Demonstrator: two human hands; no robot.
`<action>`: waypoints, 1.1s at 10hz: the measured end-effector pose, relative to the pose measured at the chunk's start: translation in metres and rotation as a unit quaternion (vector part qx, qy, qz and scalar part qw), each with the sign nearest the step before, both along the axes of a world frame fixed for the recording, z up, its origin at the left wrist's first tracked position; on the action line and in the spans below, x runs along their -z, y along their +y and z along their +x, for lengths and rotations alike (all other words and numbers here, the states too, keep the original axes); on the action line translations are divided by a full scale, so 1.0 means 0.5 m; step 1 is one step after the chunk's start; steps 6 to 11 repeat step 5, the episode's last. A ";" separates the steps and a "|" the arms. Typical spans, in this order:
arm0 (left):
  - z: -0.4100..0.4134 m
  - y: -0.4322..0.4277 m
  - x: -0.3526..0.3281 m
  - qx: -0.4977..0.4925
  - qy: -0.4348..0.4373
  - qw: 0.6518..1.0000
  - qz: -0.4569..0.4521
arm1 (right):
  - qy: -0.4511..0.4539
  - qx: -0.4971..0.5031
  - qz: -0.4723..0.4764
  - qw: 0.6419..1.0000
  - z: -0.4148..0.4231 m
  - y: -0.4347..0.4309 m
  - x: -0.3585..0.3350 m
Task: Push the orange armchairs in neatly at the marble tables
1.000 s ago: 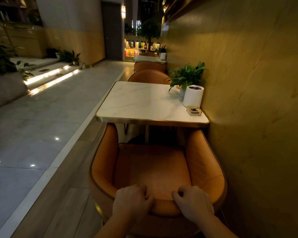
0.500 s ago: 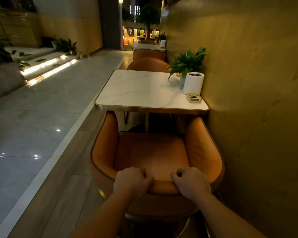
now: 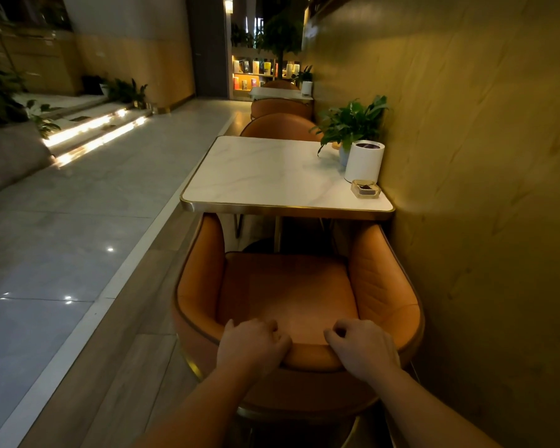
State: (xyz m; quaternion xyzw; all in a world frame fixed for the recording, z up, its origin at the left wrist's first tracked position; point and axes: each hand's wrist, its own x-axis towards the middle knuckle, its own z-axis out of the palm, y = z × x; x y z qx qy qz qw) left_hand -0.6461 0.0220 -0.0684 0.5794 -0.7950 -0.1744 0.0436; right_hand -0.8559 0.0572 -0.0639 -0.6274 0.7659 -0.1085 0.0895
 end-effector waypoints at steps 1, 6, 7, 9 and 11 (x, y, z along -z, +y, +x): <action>0.012 0.004 -0.023 0.009 -0.040 0.999 -0.005 | -0.036 -0.023 0.048 0.998 0.000 0.002 -0.007; 0.133 0.052 -0.176 -0.083 0.013 0.996 -0.011 | -0.057 -0.055 0.112 0.991 0.064 0.039 -0.174; 0.133 0.052 -0.176 -0.083 0.013 0.996 -0.011 | -0.057 -0.055 0.112 0.991 0.064 0.039 -0.174; 0.133 0.052 -0.176 -0.083 0.013 0.996 -0.011 | -0.057 -0.055 0.112 0.991 0.064 0.039 -0.174; 0.133 0.052 -0.176 -0.083 0.013 0.996 -0.011 | -0.057 -0.055 0.112 0.991 0.064 0.039 -0.174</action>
